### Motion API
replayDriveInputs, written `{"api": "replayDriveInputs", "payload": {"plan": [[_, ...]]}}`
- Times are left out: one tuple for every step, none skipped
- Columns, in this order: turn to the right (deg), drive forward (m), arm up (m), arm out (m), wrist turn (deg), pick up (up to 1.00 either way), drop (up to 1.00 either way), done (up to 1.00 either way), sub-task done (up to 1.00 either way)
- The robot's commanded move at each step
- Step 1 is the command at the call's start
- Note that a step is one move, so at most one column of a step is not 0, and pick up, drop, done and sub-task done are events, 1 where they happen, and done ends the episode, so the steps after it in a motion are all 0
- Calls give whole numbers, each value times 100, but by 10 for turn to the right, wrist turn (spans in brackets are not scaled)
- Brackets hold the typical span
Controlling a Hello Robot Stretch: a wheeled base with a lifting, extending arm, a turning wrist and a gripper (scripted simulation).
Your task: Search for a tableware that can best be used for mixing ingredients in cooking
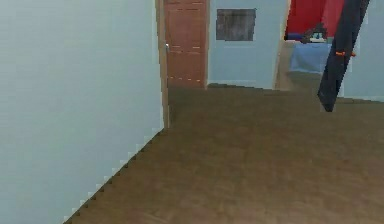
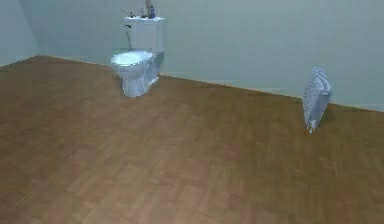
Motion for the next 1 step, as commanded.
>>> {"api": "replayDriveInputs", "payload": {"plan": [[0,100,0,0,0,0,0,0,0]]}}
